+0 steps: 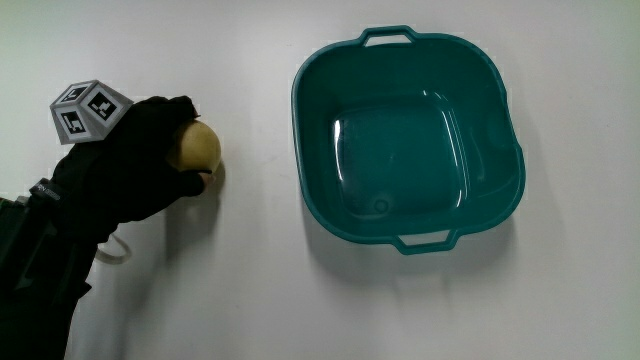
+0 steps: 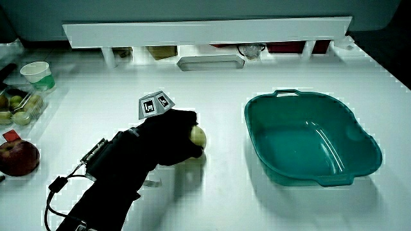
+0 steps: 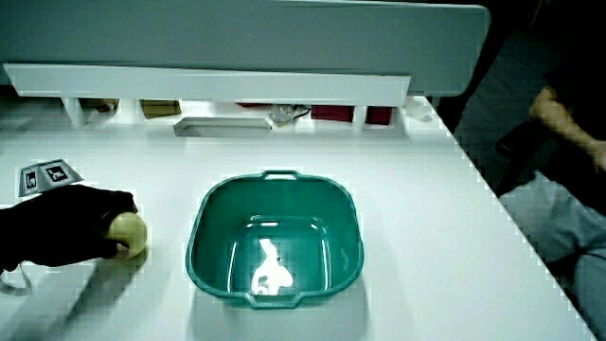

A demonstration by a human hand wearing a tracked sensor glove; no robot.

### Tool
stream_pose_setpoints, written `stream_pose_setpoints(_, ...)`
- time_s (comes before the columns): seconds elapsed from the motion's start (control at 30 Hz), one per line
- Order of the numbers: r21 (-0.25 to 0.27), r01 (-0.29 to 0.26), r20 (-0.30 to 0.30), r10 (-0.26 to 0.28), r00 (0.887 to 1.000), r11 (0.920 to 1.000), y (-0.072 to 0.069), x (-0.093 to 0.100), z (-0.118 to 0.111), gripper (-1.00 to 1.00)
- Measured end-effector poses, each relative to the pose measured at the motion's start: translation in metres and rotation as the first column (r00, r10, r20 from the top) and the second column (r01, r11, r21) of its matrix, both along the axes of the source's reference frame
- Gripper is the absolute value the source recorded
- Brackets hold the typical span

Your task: Place pear on desk

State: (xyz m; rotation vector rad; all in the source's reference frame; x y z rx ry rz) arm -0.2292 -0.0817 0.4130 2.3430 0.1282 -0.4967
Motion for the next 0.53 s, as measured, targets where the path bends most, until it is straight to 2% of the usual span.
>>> stream_pose_setpoints(0.13,-0.037,0.023,-0.028,-0.024,0.999,0.999,0.0007,-0.0019,0.0053,0.0)
stream_pose_setpoints(0.23,-0.04,0.015,-0.039,-0.016,0.999,0.9991,0.0016,-0.0013,0.0098,0.0)
stream_pose_setpoints(0.27,-0.055,0.018,-0.037,-0.021,0.999,0.9983,0.0025,-0.0004,0.0097,-0.06)
stream_pose_setpoints(0.47,-0.058,0.019,-0.043,-0.022,0.999,0.9981,0.0057,-0.0023,0.0098,-0.41)
stream_pose_setpoints(0.53,-0.05,0.01,-0.005,-0.01,1.0,0.9987,0.0086,-0.0015,0.003,-0.53)
